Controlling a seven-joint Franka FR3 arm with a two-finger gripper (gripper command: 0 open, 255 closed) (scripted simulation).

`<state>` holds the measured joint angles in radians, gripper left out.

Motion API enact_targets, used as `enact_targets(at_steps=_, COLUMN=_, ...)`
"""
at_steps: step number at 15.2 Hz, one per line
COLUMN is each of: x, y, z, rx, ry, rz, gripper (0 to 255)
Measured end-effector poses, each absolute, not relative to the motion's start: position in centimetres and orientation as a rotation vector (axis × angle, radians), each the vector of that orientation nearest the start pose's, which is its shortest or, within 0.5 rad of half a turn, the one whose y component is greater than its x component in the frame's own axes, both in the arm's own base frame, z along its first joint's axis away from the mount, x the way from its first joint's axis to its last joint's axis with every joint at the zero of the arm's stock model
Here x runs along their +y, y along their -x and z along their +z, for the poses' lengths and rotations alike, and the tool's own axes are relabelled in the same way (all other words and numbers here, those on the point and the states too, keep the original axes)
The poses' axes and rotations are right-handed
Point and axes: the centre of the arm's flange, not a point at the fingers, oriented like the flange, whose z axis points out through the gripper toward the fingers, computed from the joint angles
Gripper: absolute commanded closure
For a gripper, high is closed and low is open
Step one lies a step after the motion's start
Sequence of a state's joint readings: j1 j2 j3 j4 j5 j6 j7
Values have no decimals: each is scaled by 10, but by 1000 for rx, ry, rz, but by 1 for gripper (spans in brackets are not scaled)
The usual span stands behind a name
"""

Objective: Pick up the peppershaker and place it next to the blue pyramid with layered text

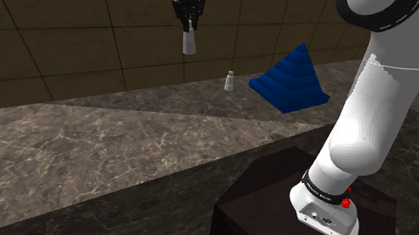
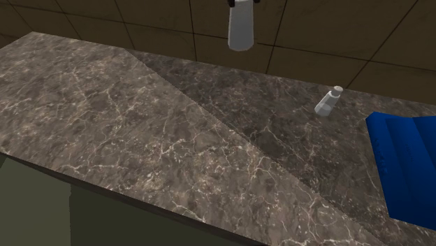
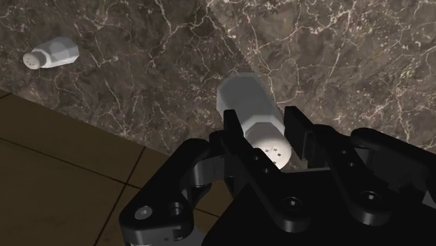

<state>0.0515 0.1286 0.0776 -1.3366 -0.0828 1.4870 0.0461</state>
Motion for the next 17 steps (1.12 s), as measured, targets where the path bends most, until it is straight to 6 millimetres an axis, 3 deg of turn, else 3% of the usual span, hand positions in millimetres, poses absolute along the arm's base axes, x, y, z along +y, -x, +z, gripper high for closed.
enact_targets(at_steps=15, x=63, y=-582, z=730, rx=-120, ry=3209, rz=-46, gripper=255)
enact_targets(at_steps=17, x=50, y=-573, z=732, rx=-119, ry=3209, rz=-44, gripper=255)
